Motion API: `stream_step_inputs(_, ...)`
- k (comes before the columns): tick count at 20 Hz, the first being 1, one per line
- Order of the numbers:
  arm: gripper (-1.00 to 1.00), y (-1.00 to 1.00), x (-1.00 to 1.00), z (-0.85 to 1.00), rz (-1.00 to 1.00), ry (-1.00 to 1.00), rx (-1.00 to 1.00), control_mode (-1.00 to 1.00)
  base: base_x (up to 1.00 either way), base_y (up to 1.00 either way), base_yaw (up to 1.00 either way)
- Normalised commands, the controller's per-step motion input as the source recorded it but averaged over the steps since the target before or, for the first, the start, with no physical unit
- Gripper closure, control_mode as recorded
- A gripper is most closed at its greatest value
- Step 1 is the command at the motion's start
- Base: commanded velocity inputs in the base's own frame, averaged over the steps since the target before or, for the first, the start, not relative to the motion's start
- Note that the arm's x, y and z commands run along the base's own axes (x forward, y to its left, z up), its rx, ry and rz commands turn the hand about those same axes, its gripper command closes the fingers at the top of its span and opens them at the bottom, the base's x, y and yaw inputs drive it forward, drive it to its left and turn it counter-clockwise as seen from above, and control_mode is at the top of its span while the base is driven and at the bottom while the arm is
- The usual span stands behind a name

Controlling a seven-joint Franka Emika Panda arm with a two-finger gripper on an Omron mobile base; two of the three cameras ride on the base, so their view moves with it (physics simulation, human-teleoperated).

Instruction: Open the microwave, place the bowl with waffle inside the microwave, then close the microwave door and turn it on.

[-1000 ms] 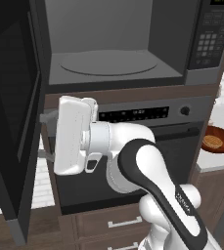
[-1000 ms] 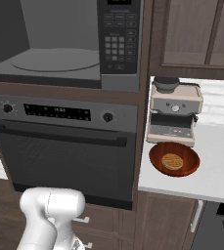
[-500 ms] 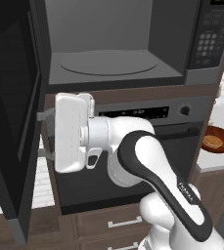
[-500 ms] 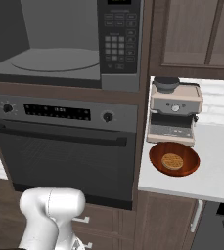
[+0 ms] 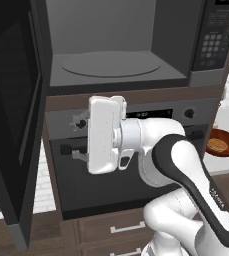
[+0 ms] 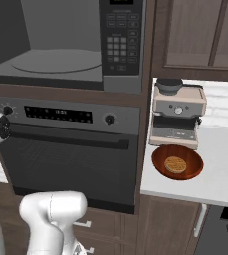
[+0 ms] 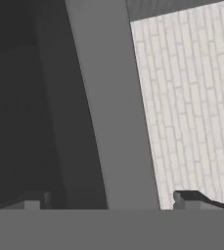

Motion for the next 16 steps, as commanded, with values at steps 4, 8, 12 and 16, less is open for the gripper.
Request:
stream_step_inputs(4, -1.00, -1.00, 0.00, -0.01, -0.07, 0.00, -0.07, -1.00, 0.00, 0.00, 0.00)
stream_step_inputs(8, -1.00, -1.00, 0.00, -0.03, -0.10, 0.00, -0.12, -1.00, 0.00, 0.00, 0.00)
stream_step_inputs(12, -1.00, -1.00, 0.00, -0.05, -0.14, 0.00, -0.16, -1.00, 0.00, 0.00, 0.00)
stream_step_inputs(16, -1.00, -1.00, 0.08, -0.11, -0.17, 0.00, -0.26, -1.00, 0.00, 0.00, 0.00)
